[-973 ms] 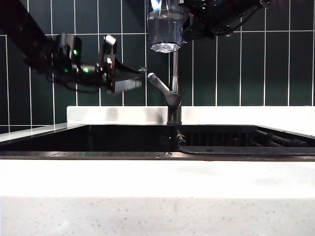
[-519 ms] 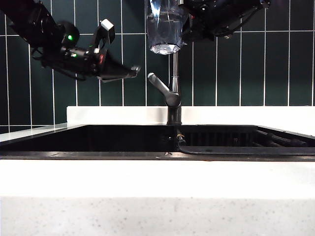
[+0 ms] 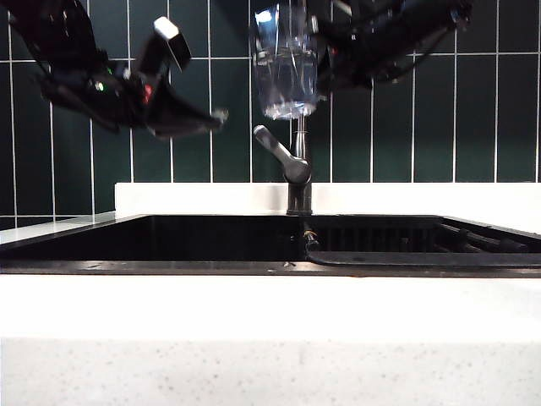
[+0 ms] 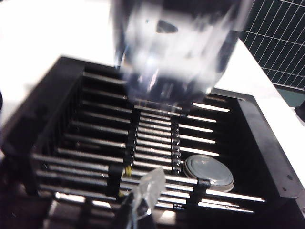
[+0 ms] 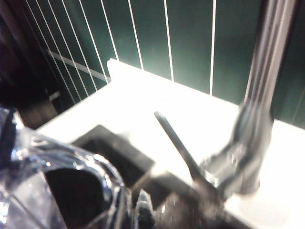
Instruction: Pick up the mug next to the sink, go to the faucet to get some water, pour the water into the sink, and finally put the mug back to its place.
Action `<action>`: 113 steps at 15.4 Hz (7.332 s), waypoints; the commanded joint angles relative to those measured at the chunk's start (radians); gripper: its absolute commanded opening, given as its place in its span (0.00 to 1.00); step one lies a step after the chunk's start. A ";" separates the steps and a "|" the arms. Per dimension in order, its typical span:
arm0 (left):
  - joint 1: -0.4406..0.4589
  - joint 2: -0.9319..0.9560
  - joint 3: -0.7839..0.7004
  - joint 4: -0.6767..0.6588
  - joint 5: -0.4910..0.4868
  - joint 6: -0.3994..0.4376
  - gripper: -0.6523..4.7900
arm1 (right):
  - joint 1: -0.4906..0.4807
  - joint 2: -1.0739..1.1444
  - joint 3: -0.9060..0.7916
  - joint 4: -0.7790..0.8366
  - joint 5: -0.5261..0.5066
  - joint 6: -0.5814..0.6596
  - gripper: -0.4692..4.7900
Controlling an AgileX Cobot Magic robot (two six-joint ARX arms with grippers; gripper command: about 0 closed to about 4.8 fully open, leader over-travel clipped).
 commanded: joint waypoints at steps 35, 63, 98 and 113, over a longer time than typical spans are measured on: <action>-0.206 -1.350 -1.486 1.336 -0.868 -1.131 0.11 | 0.078 -0.407 -0.326 -0.241 0.969 -1.209 0.08; -0.206 -1.835 -1.490 0.871 -1.131 -0.962 0.11 | 0.077 -0.670 -0.676 0.236 0.670 -0.407 0.08; -0.207 -2.058 -1.714 0.867 -1.335 -1.058 0.11 | -0.600 -0.028 -0.699 0.872 0.148 -0.020 0.08; -0.207 -2.058 -1.783 0.927 -1.322 -1.030 0.11 | -0.628 0.055 -0.687 0.942 0.134 -0.003 0.08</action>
